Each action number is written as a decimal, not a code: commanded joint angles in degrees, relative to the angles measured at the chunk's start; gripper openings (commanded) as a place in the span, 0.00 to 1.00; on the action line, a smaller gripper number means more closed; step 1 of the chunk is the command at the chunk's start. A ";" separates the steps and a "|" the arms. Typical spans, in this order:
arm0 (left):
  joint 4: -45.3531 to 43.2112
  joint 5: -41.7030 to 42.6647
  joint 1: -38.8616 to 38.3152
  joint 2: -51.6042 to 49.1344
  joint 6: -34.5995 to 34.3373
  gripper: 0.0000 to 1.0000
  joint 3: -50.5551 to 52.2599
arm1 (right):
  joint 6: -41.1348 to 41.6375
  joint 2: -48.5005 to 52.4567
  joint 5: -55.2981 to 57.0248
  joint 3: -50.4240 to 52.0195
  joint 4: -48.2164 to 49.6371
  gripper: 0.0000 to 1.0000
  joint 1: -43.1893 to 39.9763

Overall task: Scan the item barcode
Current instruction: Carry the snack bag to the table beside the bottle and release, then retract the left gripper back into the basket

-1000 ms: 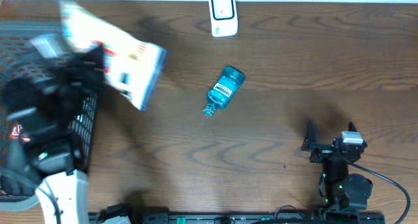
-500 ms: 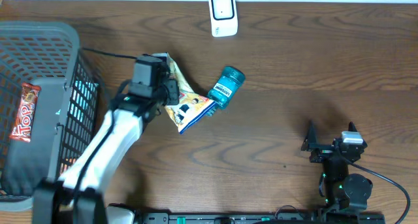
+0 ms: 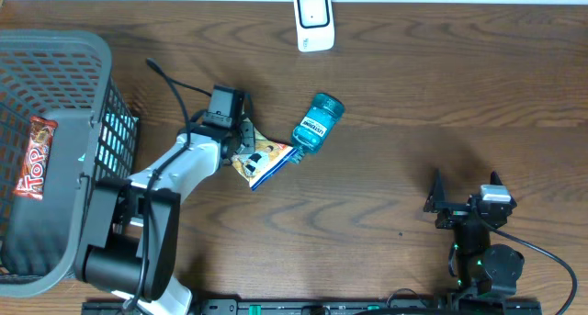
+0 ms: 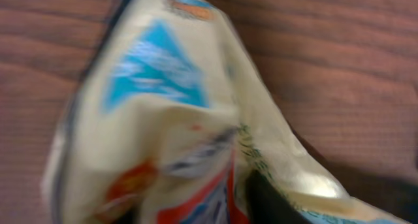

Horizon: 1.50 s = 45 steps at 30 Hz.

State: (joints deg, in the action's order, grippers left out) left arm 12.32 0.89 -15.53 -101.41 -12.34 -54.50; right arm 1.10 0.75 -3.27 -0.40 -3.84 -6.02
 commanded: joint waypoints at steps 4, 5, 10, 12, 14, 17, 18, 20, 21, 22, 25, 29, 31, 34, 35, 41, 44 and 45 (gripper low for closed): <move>-0.24 -0.28 -3.89 -0.87 2.45 0.80 -0.61 | 0.79 0.00 -0.28 0.09 -0.20 0.99 0.44; -0.22 -0.31 -4.28 -0.39 3.15 0.84 -0.63 | 0.76 0.00 -0.28 0.09 -0.20 0.99 0.44; 0.39 -0.33 -5.55 5.27 5.46 0.98 -0.66 | 0.76 0.00 -0.31 0.09 -0.20 0.99 0.44; 0.68 -0.35 -5.53 9.53 5.46 0.98 -0.66 | 0.76 0.00 -0.31 0.09 -0.20 0.99 0.44; 0.98 -0.39 -5.40 14.36 5.46 0.98 -0.66 | 0.76 0.00 -0.31 0.09 -0.20 0.99 0.44; 1.79 -0.85 -5.40 22.08 5.51 0.98 -0.66 | 0.76 0.00 -0.28 0.09 -0.20 0.99 0.44; 2.25 -1.70 -5.40 24.87 5.51 0.98 -0.66 | 0.76 0.00 -0.31 0.09 -0.20 0.99 0.44; 3.48 -3.89 -5.40 29.97 5.51 0.98 -0.66 | 0.76 0.00 -0.31 0.09 -0.20 0.99 0.44; 4.59 -6.78 -5.40 33.83 5.51 0.98 -0.66 | 0.76 0.00 -0.31 0.09 -0.20 0.99 0.44; 5.31 -9.16 -5.40 36.28 5.49 0.98 -0.66 | 0.76 0.00 -0.31 0.09 -0.20 0.99 0.44; 6.58 -15.52 -5.38 42.47 5.49 0.98 -0.66 | 0.79 0.00 -0.31 0.09 -0.20 0.99 0.44; 5.95 -23.28 -5.38 50.05 5.51 0.98 -0.66 | 0.76 0.00 -0.31 0.09 -0.20 0.99 0.44; 4.07 -27.02 -5.03 53.20 6.56 0.98 -0.66 | 0.79 0.02 -0.28 0.09 -0.22 0.99 0.44; -0.57 -31.04 -3.41 56.96 10.88 0.98 -0.72 | 0.79 0.02 -0.28 0.09 -0.20 0.99 0.44; -1.97 -32.28 -2.62 57.70 11.85 0.98 -0.92 | 0.79 0.00 -0.28 0.09 -0.20 0.99 0.44; -3.39 -41.18 8.39 57.42 9.73 0.98 -4.63 | 0.76 0.02 -0.28 0.09 -0.20 0.99 0.44; -1.70 -41.64 16.26 55.84 3.43 0.98 -5.07 | 0.76 0.02 -0.28 0.09 -0.20 0.99 0.44; -0.35 -41.33 19.30 55.08 0.11 0.98 -5.11 | 0.76 0.02 -0.31 0.09 -0.20 0.99 0.44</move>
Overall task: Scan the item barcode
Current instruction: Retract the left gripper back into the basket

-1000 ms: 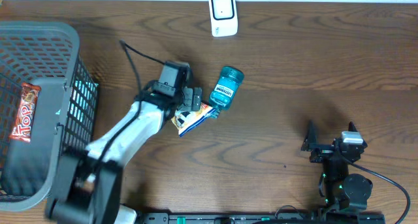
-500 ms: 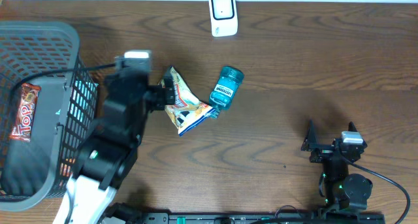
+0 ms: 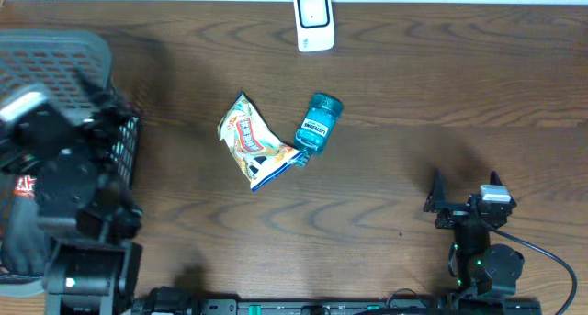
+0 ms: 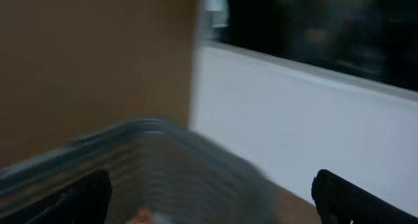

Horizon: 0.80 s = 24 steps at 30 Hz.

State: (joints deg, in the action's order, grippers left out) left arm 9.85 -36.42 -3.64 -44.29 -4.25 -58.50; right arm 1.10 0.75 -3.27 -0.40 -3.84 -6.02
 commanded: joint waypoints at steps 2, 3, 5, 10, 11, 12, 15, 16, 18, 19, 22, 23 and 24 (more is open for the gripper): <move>5.62 -1.09 13.05 -3.72 -13.92 0.98 -1.11 | 0.79 0.02 -0.28 0.09 -0.20 0.99 0.44; 8.52 3.41 17.57 -5.49 -17.57 0.98 -1.11 | 0.76 0.00 -0.28 0.09 -0.20 0.99 0.44; 12.07 10.91 23.37 -8.63 -21.03 0.98 -1.11 | 0.76 0.02 -0.28 0.09 -0.20 0.99 0.44; 21.20 18.01 33.59 -18.27 -32.04 0.98 -1.11 | 0.76 0.02 -0.28 0.09 -0.20 0.99 0.44; 22.14 19.10 34.88 -20.15 -33.03 0.98 -1.11 | 0.76 0.02 -0.31 0.09 -0.20 0.99 0.44; 22.62 21.09 36.13 -22.25 -33.14 0.98 -1.11 | 0.76 0.02 -0.28 0.09 -0.22 0.99 0.44; 23.17 27.50 38.23 -27.80 -33.14 0.98 -1.11 | 0.76 0.02 -0.31 0.09 -0.20 0.99 0.44; 23.69 29.29 38.64 -29.83 -33.16 0.98 -1.11 | 0.76 0.02 -0.28 0.09 -0.20 0.99 0.44; 25.22 29.99 38.71 -32.79 -33.77 0.98 -1.11 | 0.79 0.02 -0.31 0.09 -0.22 0.99 0.44; 26.38 29.94 38.71 -34.40 -34.82 0.98 -1.09 | 0.76 0.02 -0.31 0.09 -0.20 0.99 0.44; 29.62 29.99 38.71 -38.66 -37.66 0.98 -1.09 | 0.76 0.02 -0.28 0.09 -0.22 0.99 0.44; 30.51 30.01 38.71 -39.93 -38.34 0.98 -1.09 | 0.79 0.02 -0.28 0.09 -0.20 0.99 0.44; 31.39 30.03 38.71 -41.09 -38.95 0.98 -1.09 | 0.79 0.02 -0.31 0.09 -0.20 0.99 0.44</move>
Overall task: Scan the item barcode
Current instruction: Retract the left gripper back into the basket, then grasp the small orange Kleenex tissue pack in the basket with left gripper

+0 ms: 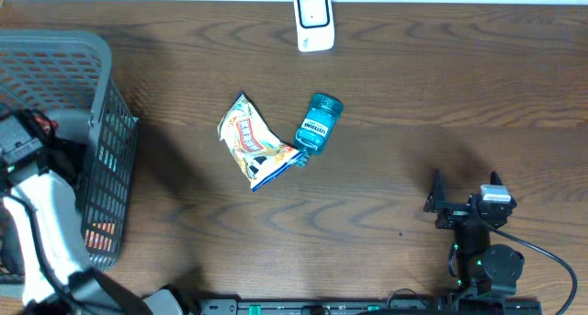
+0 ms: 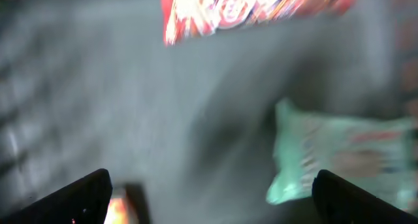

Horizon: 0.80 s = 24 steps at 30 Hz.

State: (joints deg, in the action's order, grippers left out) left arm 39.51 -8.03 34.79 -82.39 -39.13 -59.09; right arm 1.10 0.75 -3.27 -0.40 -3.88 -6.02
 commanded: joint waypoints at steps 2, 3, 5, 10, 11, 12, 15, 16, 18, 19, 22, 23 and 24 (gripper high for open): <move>3.50 1.64 0.28 -5.68 -4.72 0.98 -0.50 | 0.79 0.02 -0.31 0.09 -0.15 0.99 0.44; 4.00 1.64 0.28 -6.54 -4.72 0.98 -0.50 | 0.76 0.00 -0.31 0.09 -0.17 0.99 0.44; 5.09 1.62 0.28 -8.85 -4.74 0.98 -0.50 | 0.76 0.02 -0.31 0.09 -0.15 0.99 0.44; 6.78 1.62 0.28 -13.22 -6.78 0.98 -0.50 | 0.76 0.02 -0.31 0.09 -0.15 0.99 0.44; 7.04 1.62 0.28 -13.99 -7.19 0.98 -0.50 | 0.76 0.00 -0.28 0.09 -0.15 0.99 0.44; 7.21 1.62 0.28 -14.64 -7.41 0.98 -0.50 | 0.79 0.00 -0.28 0.09 -0.15 0.99 0.44; 8.00 1.62 0.28 -17.16 -8.61 0.98 -0.39 | 0.76 0.02 -0.28 0.09 -0.15 0.99 0.44; 8.04 1.62 0.28 -17.59 -8.59 0.98 -0.37 | 0.79 0.00 -0.31 0.09 -0.15 0.99 0.44; 8.33 1.62 0.28 -18.10 -8.59 0.99 -0.37 | 0.79 0.00 -0.31 0.09 -0.15 0.99 0.44; 8.50 1.62 0.28 -18.12 -8.57 0.98 -0.37 | 0.79 0.02 -0.31 0.09 -0.17 0.99 0.44; 9.05 1.60 0.28 -18.10 -8.57 0.98 -0.39 | 0.76 0.02 -0.31 0.09 -0.15 0.99 0.44; 9.05 1.60 0.28 -18.10 -8.57 0.98 -0.42 | 0.76 0.02 -0.31 0.09 -0.15 0.99 0.44; 9.03 1.57 0.28 -17.99 -8.57 0.98 -0.52 | 0.76 0.02 -0.31 0.09 -0.15 0.99 0.44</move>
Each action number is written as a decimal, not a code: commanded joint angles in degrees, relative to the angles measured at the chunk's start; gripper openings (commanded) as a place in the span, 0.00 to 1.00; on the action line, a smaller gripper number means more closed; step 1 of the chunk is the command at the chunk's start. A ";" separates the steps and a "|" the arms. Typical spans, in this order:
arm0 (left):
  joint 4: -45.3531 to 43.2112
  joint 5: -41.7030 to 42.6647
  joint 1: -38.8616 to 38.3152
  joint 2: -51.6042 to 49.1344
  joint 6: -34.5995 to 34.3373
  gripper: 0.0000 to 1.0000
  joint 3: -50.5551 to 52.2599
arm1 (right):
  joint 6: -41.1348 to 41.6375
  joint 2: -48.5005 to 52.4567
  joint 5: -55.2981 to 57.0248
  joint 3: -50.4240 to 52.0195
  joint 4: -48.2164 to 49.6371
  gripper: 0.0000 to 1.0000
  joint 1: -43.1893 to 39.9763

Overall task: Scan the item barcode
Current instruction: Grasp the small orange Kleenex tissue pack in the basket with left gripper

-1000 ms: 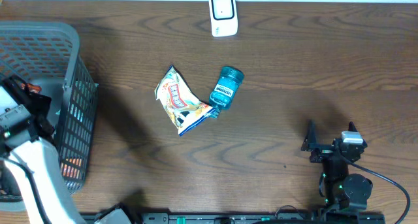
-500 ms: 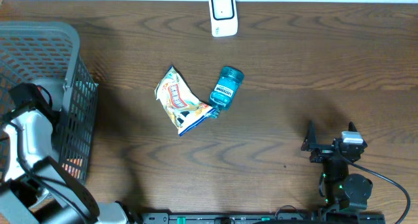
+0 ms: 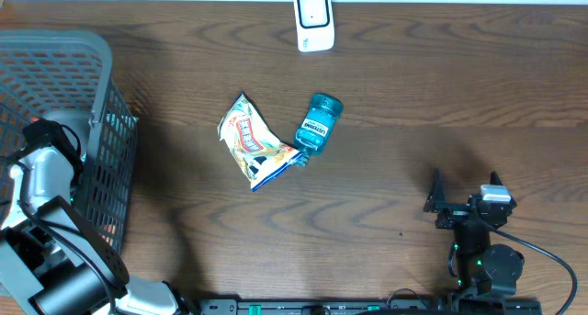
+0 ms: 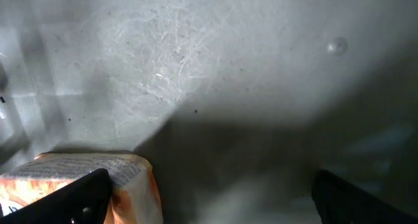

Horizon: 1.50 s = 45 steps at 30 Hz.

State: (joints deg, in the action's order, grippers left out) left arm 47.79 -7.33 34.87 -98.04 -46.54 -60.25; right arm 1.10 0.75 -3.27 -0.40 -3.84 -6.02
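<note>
My left arm [image 3: 44, 163] reaches down into the grey basket [image 3: 55, 53] at the table's left. In the left wrist view my left gripper [image 4: 209, 201] is open just above the basket's floor [image 4: 196, 67], nothing between its fingertips [image 4: 72, 198]. An orange packet [image 4: 127, 175] lies against the left fingertip. A yellow snack bag [image 3: 250, 142] and a blue bottle [image 3: 317, 122] lie mid-table. The white scanner [image 3: 314, 19] stands at the far edge. My right gripper [image 3: 466, 188] rests open at the front right.
The basket's mesh wall [image 3: 115, 159] stands between my left arm and the items on the table. The bag and the bottle touch each other. The right arm's base [image 3: 485, 264] and its cable sit at the front edge.
My left gripper has come lower in the basket. The red and green packets seen before are out of the wrist view; an orange packet now lies at the left fingertip. The right arm has not moved.
First my left gripper was at the snack bag beside the bottle. Then the bag lay alone on the table and the arm was up over the basket. Then the gripper was inside the basket over several packets, and now it is close to the floor, open.
</note>
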 commanded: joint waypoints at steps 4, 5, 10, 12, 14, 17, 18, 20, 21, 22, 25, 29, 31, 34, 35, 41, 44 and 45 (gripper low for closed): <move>1.18 0.90 0.20 -0.92 0.50 0.96 -1.62 | 0.76 0.02 -0.31 0.09 -0.20 0.99 0.44; 1.64 0.85 0.20 -0.26 1.25 0.96 -2.67 | 0.76 0.02 -0.28 0.09 -0.20 0.99 0.44; 4.96 0.55 0.20 3.52 1.88 0.98 -6.60 | 0.76 0.00 -0.31 0.09 -0.20 0.99 0.44; 5.46 0.83 0.26 4.66 1.22 0.98 -6.60 | 0.76 0.00 -0.31 0.09 -0.20 0.99 0.44; 6.95 1.42 0.39 4.85 -0.11 0.98 -6.58 | 0.76 0.02 -0.31 0.09 -0.20 0.99 0.44; 7.93 3.15 0.46 4.09 -0.11 0.98 -5.86 | 0.76 0.02 -0.28 0.09 -0.20 0.99 0.44; 8.09 3.43 0.46 3.91 -0.15 0.98 -5.40 | 0.76 0.02 -0.31 0.09 -0.20 0.99 0.44; 8.09 3.45 0.46 3.78 -0.57 0.98 -4.11 | 0.76 0.02 -0.31 0.09 -0.22 0.99 0.44; 8.09 3.45 0.48 3.80 -0.81 0.98 -3.50 | 0.76 0.02 -0.31 0.09 -0.20 0.99 0.44; 8.09 3.45 0.52 3.80 -0.98 0.98 -2.89 | 0.76 0.02 -0.28 0.09 -0.20 0.99 0.44; 8.07 3.45 0.55 3.80 -1.44 0.98 -1.38 | 0.76 0.02 -0.28 0.09 -0.22 0.99 0.44; 7.61 2.82 0.55 3.80 -1.66 0.98 0.70 | 0.76 0.02 -0.28 0.09 -0.20 0.99 0.44; 7.43 1.68 0.59 3.78 -2.27 0.98 1.86 | 0.76 0.00 -0.28 0.09 -0.20 0.99 0.44; 5.35 0.52 0.59 3.78 -2.25 0.98 4.07 | 0.76 0.02 -0.28 0.09 -0.20 0.99 0.44; 4.33 0.44 0.59 3.78 -2.25 0.93 4.92 | 0.79 0.02 -0.31 0.09 -0.20 0.99 0.44; -1.86 0.46 0.59 3.78 -2.23 0.40 10.16 | 0.76 0.02 -0.31 0.09 -0.20 0.99 0.44; -2.80 0.48 0.59 3.96 -2.21 0.07 10.36 | 0.76 0.02 -0.31 0.09 -0.20 0.99 0.44; -2.97 0.46 0.59 4.17 -2.08 0.07 10.03 | 0.76 0.02 -0.28 0.09 -0.22 0.99 0.44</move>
State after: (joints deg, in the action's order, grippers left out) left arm 48.14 -9.82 36.10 -91.07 -48.42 -52.56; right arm 1.10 0.75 -3.27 -0.40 -3.84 -6.02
